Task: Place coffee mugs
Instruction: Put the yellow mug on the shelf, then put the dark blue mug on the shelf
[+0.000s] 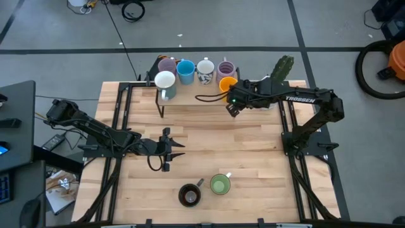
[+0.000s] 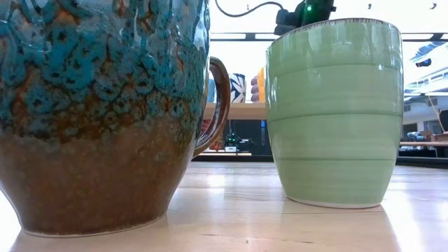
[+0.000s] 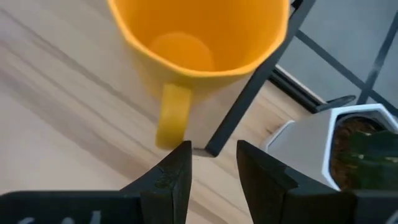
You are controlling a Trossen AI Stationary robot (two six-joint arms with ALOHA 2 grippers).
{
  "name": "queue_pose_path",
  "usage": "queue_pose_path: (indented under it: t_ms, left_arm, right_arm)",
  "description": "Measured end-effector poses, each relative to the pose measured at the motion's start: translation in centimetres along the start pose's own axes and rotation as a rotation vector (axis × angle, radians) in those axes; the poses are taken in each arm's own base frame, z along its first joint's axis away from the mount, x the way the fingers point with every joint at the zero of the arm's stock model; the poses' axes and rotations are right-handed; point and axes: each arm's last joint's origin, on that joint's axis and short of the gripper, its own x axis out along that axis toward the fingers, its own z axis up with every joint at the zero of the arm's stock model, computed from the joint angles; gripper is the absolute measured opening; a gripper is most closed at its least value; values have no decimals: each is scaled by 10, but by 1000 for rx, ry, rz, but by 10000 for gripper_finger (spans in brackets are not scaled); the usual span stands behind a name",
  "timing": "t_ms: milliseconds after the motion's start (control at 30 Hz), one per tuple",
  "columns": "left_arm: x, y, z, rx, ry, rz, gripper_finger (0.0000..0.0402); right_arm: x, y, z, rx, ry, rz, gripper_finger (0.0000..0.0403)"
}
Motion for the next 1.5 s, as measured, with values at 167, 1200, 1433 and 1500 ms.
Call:
queue_pose_path:
  t_ms: [167, 1200, 1433, 1500]
  left_arm:
    - [0, 0, 0, 0, 0, 0, 142]
    - [0, -1, 1, 3, -14, -36, 142]
    - [0, -5, 9, -41, -91, -146, 142]
    - [-1, -6, 12, -47, -118, -174, 142]
  right_arm:
    - [-1, 4, 1, 16, -8, 43, 132]
    - [-64, 33, -22, -227, -288, 148, 132]
    - [-58, 58, -71, -307, -305, 133, 132]
    - [-58, 64, -84, -331, -323, 138, 132]
